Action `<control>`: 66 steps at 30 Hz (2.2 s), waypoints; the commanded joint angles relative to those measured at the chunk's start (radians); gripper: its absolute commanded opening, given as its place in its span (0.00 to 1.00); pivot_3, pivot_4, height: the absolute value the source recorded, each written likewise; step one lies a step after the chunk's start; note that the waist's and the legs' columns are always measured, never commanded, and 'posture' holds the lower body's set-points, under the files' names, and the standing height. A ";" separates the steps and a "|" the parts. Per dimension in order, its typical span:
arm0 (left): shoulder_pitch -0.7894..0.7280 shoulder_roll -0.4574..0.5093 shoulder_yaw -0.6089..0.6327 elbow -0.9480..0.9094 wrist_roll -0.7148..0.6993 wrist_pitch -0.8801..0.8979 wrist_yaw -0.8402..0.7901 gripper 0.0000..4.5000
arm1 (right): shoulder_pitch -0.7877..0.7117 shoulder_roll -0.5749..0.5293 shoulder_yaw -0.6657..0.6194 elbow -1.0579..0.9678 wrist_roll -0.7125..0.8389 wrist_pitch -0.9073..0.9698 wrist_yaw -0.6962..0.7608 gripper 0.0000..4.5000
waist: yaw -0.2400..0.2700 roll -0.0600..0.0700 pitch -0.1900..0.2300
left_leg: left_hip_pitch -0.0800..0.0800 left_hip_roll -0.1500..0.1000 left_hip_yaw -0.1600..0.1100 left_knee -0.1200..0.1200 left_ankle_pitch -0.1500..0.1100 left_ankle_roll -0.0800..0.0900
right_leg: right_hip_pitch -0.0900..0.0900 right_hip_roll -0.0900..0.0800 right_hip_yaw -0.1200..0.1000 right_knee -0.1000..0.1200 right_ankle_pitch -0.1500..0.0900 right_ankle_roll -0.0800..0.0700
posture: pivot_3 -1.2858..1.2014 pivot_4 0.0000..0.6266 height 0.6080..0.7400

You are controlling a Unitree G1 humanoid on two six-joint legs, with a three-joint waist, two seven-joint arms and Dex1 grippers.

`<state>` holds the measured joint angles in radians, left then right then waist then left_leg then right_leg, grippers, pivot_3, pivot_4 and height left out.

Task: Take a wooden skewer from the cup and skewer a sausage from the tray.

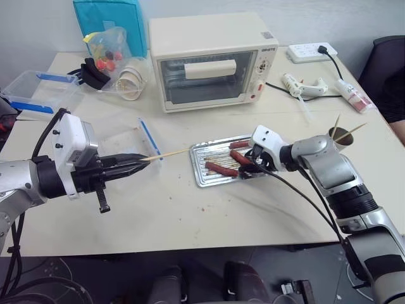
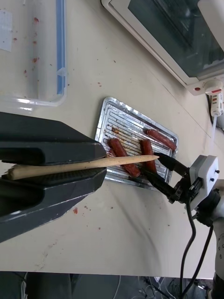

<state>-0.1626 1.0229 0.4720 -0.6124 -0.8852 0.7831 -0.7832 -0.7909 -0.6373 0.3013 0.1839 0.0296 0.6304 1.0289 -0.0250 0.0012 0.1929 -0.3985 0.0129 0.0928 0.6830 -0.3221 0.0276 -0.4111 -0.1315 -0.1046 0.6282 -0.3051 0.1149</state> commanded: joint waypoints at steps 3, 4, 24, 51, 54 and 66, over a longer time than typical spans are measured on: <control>-0.011 0.005 0.021 -0.008 -0.003 -0.016 -0.002 0.00 | 0.017 -0.015 -0.003 -0.020 -0.009 -0.009 0.007 0.24 | 0.000 0.000 0.000 | 0.000 0.000 0.000 0.000 0.000 0.000 | 0.000 0.000 0.000 0.000 0.000 0.000 | 0.52 0.24 1.00; -0.010 0.005 0.020 -0.008 -0.002 -0.017 -0.004 0.00 | 0.018 -0.017 -0.004 -0.025 -0.009 -0.008 0.007 0.17 | 0.000 0.000 0.000 | 0.000 0.000 0.000 0.000 0.000 0.000 | 0.000 0.000 0.000 0.000 0.000 0.000 | 0.52 0.24 1.00; -0.091 0.008 -0.122 0.057 0.015 -0.056 -0.120 0.00 | -0.044 -0.216 -0.123 -0.149 0.218 -0.224 0.449 0.17 | 0.003 0.000 0.000 | 0.000 0.000 0.000 0.000 0.000 0.000 | 0.000 0.000 0.000 0.000 0.000 0.000 | 0.52 0.24 1.00; -0.309 -0.066 -0.334 0.084 0.056 -0.062 -0.186 0.00 | -0.033 -0.255 -0.167 -0.415 0.501 -0.008 0.453 0.17 | 0.025 0.000 0.000 | 0.000 -0.001 0.000 0.002 0.000 0.000 | 0.001 0.000 0.000 0.000 0.000 0.001 | 0.52 0.24 1.00; -0.312 -0.067 -0.333 0.084 0.058 -0.060 -0.190 0.00 | -0.030 -0.252 -0.161 -0.406 0.492 -0.016 0.448 0.17 | 0.025 0.000 0.000 | 0.000 -0.001 0.000 0.002 0.000 0.000 | 0.001 0.000 0.000 0.000 0.000 0.000 | 0.52 0.24 1.00; -0.311 -0.035 -0.307 0.096 0.071 -0.058 -0.220 0.00 | -0.009 -0.259 -0.146 -0.346 0.445 -0.075 0.471 0.17 | 0.025 0.000 0.000 | 0.000 -0.001 0.000 0.002 0.000 0.000 | 0.001 0.000 0.000 0.000 0.000 0.001 | 0.52 0.24 1.00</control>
<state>-0.4619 0.9714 0.1383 -0.5047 -0.8201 0.7395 -0.9966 -0.8023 -0.8910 0.1692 -0.1529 0.4707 0.5722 1.4881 -0.0002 0.0008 0.1929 -0.3985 0.0122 0.0929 0.6847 -0.3221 0.0279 -0.4104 -0.1316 -0.1047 0.6286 -0.3048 0.1154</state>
